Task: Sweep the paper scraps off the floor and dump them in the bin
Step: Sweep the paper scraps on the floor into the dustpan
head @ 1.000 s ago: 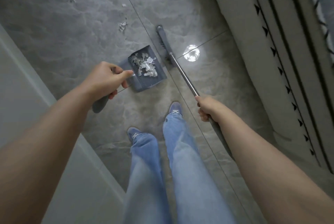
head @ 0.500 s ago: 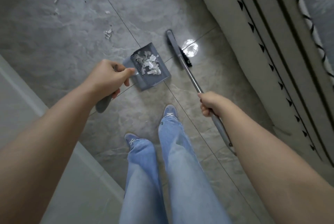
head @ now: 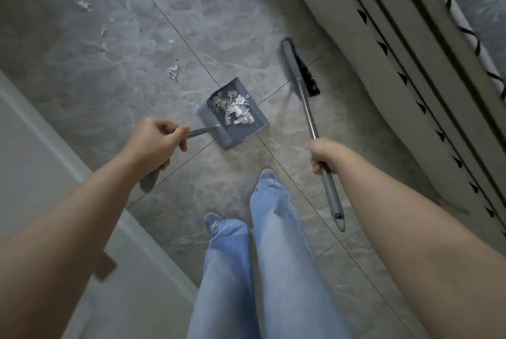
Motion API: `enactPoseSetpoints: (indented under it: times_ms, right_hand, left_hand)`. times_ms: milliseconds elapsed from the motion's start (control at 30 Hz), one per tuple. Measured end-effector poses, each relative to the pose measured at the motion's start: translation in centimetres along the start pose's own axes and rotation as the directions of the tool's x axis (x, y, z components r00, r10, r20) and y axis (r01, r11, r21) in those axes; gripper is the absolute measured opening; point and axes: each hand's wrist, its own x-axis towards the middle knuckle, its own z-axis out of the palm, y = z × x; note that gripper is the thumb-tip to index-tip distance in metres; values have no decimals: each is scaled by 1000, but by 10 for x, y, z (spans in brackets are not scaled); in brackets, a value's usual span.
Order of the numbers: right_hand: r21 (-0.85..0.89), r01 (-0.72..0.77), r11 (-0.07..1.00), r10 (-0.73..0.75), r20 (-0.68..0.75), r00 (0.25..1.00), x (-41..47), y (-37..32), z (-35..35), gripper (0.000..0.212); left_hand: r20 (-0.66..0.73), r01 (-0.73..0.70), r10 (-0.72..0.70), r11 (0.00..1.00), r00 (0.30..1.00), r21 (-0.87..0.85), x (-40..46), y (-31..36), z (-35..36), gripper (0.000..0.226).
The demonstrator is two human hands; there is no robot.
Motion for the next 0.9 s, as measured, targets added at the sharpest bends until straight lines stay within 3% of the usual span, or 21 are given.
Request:
enactPoseSetpoints:
  times_ms: [100,233,467,600,700,900]
  right_hand:
    - [-9,12,1000,-11,78,997,-22,20,24,34]
    - [37,62,997,-65,72,995,-46,39,27,41]
    - [-122,27,992,-39,-95,995,-56,24,44,39]
    - [-240,-9,971,12,10,1000,-62,8,67,32]
    - [-191,31,981,-21,51,998,-62,16,82,40]
    - [-6,4,1000,-4,-116,993,-63,24,102,44]
  left_hand:
    - [-11,19,-18,999,1000,32,-3,4,-2,40]
    - [-18,28,-27,998,999,62,-8,6,-3,38]
    - [-43,9,-6,998,999,70,-3,0,-3,37]
    - [-39,-28,29,999,999,28,0,-5,-1,36]
    - [-44,-16,16,1000,999,-2,-1,-7,-2,37]
    - [-15,-10,9,993,1000,-121,-3,-15,-3,36]
